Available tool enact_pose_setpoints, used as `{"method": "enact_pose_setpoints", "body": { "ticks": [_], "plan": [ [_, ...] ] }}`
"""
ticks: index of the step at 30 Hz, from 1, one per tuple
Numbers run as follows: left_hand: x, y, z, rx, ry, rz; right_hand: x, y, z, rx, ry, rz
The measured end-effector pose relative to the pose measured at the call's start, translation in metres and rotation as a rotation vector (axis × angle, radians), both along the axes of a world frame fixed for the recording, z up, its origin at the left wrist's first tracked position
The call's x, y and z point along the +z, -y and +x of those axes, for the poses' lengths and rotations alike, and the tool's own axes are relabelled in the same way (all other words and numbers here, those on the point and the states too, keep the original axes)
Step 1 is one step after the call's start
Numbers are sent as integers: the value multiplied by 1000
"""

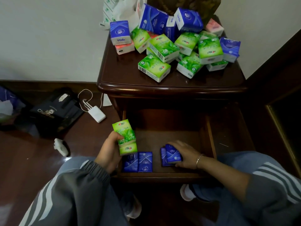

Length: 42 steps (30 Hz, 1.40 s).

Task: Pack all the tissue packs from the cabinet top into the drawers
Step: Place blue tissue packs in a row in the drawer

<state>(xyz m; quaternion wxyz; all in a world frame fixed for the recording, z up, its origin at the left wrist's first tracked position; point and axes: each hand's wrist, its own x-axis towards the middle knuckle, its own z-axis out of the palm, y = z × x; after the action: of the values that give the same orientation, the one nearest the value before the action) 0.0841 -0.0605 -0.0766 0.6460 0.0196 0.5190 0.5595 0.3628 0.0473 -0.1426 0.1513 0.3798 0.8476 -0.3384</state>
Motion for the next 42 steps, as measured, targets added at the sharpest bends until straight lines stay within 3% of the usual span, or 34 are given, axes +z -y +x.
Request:
{"method": "enact_pose_setpoints", "body": {
  "ticks": [11, 17, 21, 24, 37, 42],
  "plan": [
    [1, 2, 1, -21, -12, 4, -4, -5, -8, -47, 118, -129],
    [4, 3, 2, -22, 2, 10, 1, -6, -27, -80, 2, -98],
    [5, 2, 3, -18, 0, 1, -3, -6, -38, 22, 163, -140],
    [6, 1, 4, -12, 2, -2, -2, -11, -39, -42, 192, -259],
    [1, -3, 6, -50, -41, -29, -8, 36, -63, -255, 71, -293],
    [0, 0, 6, -98, -68, -37, 0, 39, -60, -534, -62, -577]
  ]
}}
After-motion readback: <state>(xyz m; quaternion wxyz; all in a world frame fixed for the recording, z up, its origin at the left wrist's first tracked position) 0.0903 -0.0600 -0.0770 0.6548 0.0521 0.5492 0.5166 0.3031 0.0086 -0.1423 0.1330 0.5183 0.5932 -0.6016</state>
